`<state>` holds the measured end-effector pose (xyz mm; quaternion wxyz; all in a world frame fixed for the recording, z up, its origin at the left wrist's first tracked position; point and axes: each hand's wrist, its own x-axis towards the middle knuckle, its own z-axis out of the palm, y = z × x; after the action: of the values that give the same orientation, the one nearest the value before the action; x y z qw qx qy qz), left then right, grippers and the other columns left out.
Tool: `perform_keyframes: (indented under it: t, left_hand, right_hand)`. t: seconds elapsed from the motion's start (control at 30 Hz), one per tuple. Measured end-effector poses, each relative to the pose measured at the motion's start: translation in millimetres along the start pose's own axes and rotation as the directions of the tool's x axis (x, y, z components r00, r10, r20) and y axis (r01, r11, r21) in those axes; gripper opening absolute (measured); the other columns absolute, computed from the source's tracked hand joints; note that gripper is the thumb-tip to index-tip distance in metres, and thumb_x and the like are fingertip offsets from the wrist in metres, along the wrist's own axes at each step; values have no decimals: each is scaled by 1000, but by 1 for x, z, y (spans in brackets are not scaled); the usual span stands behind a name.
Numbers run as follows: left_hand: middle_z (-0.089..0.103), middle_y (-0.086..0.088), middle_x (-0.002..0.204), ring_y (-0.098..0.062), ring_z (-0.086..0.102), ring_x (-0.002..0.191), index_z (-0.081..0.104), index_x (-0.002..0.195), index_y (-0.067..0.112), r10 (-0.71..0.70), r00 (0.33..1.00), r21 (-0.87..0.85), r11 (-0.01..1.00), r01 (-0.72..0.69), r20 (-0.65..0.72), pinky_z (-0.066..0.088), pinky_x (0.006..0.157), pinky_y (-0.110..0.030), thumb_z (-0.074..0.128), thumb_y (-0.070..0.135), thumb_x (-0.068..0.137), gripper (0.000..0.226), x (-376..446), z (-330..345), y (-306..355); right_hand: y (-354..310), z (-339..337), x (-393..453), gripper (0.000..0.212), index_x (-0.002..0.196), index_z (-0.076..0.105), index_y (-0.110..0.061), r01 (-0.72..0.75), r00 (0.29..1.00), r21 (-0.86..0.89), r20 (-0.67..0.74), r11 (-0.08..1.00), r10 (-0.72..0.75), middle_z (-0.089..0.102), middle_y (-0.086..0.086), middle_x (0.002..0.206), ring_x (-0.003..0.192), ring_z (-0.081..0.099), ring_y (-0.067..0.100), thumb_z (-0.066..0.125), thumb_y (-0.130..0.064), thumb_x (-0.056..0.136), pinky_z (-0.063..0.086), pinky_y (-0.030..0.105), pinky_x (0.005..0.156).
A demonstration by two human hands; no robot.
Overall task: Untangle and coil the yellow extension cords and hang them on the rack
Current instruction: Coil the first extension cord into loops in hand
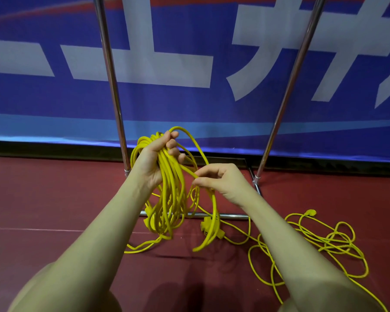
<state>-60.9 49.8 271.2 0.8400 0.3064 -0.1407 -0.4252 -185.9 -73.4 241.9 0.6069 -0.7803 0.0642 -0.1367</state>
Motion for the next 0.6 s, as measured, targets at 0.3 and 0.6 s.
perform_keyframes:
  t: [0.3,0.6]
  left_hand:
    - [41,7,49,-3,39,33,69,78,5,8,987,-110,994,10,164,42,38,-17,95,15,41,45,5,-9,0]
    - [42,7,49,-2,40,35,64,83,5,38,995,-139,990,-24,96,43,38,-17,86,13,52,39,2,-9,8]
  right_hand:
    - [36,6,11,42,108,48,-12,-287,898,109,-315,952,307,51,0,95,79,47,4,76,-16,78,40,8,64]
    - [34,1,11,10,83,57,-8,-313,878,357,-245,880,412,60,5,71,57,61,12,55,-3,92,51,23,58]
